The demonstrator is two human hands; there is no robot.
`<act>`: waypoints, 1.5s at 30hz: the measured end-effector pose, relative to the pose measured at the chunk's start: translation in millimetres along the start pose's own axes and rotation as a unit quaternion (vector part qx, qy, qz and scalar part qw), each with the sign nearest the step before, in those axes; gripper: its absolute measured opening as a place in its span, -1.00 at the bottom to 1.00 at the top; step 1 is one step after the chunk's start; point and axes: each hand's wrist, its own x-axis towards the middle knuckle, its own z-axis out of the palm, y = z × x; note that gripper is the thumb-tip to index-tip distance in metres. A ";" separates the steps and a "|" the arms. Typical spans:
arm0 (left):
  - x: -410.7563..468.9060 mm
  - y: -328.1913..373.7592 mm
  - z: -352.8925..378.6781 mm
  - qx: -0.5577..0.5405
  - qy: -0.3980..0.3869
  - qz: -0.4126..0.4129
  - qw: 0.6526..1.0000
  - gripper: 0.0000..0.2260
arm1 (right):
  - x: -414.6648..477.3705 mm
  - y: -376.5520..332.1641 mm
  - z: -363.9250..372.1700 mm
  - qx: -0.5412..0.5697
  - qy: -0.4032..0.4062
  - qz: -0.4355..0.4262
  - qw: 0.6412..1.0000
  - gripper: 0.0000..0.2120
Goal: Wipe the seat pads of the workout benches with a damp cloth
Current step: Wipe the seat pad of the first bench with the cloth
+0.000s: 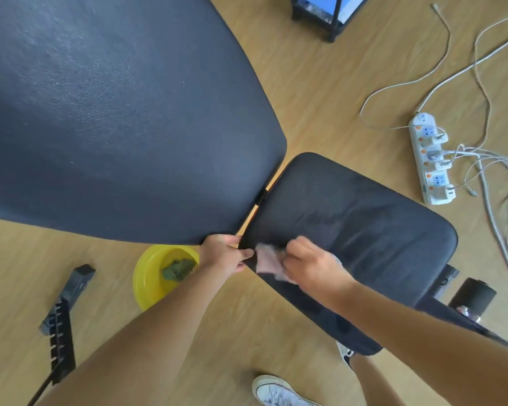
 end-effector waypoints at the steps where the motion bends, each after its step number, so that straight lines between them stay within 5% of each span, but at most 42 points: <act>1: -0.3 0.2 0.5 -0.002 -0.002 0.002 1.000 -0.49 | -4.2 -1.8 1.0 -0.053 -0.073 -0.136 0.987 -0.92; 3: 0.1 0.3 0.6 -0.008 -0.005 -0.003 1.000 -0.48 | 19.8 21.8 -12.8 -0.066 -0.158 -0.215 0.962 -0.90; 5: 0.4 0.7 -1.6 -0.008 -0.005 -0.010 1.000 -0.49 | 62.5 49.5 -28.0 -0.041 -0.040 -0.038 0.998 -0.79; 7: -1.3 1.8 -2.1 -0.008 -0.003 -0.014 1.000 -0.50 | 93.6 66.1 -38.4 0.008 0.164 0.185 0.969 -0.79; 9: -2.6 3.5 -0.4 -0.009 -0.002 -0.015 1.000 -0.51 | 99.6 46.9 -22.7 -0.010 0.132 0.245 0.960 -0.89; 12: -4.3 5.9 0.5 -0.004 -0.003 -0.023 1.000 -0.63 | 71.3 -6.6 7.7 -0.100 -0.091 -0.046 0.990 -0.85; 14: -6.0 6.5 0.0 -0.007 0.001 -0.033 0.999 -0.72 | 60.3 2.0 2.9 -0.081 -0.102 -0.166 0.977 -0.91; 15: -5.5 5.5 0.2 -0.013 -0.004 -0.031 0.999 -0.67 | 64.7 17.6 -6.7 -0.077 -0.102 -0.158 0.979 -0.95; 17: -5.9 4.8 -0.9 -0.015 -0.016 -0.018 1.000 -0.52 | 86.9 55.2 -31.0 -0.067 -0.052 0.009 0.996 -0.96; 21: -7.4 3.2 -3.6 -0.031 -0.032 -0.021 0.999 -0.48 | 117.1 66.9 -47.4 -0.019 0.118 0.257 0.959 -0.91; 23: -15.9 11.5 -6.5 -0.057 -0.051 -0.044 0.996 -0.58 | 105.2 32.3 -33.1 0.007 0.083 0.194 0.978 -0.88; 25: -22.7 24.0 -11.8 -0.086 -0.066 -0.085 0.990 -0.75 | 75.4 0.3 -17.6 -0.032 -0.015 0.023 0.999 -0.81; 29: -27.5 34.5 -17.9 -0.063 -0.095 -0.108 0.988 -0.44 | 20.5 -6.8 -0.6 -0.066 -0.166 -0.199 0.963 -0.93; 31: -26.2 31.9 -19.1 -0.043 -0.097 -0.109 0.988 -0.44 | 39.6 1.8 -5.1 -0.098 -0.169 -0.220 0.956 -0.97; 34: -28.1 33.4 -20.4 -0.035 -0.083 -0.119 0.989 -0.57 | 92.6 28.0 -21.0 0.020 -0.036 0.023 0.999 -0.91; 37: -34.4 37.6 -22.4 -0.022 -0.088 -0.118 0.989 -0.76 | 127.6 74.3 -42.1 0.028 0.060 0.210 0.975 -0.86; 40: -35.2 29.5 -20.6 0.016 -0.107 -0.064 0.992 -0.50 | 153.5 110.6 -63.7 0.045 0.005 0.337 0.940 -0.73; 45: -30.4 19.1 -11.9 -0.003 -0.066 -0.010 0.998 -0.45 | 129.1 153.4 -82.6 0.066 -0.106 0.353 0.927 -0.59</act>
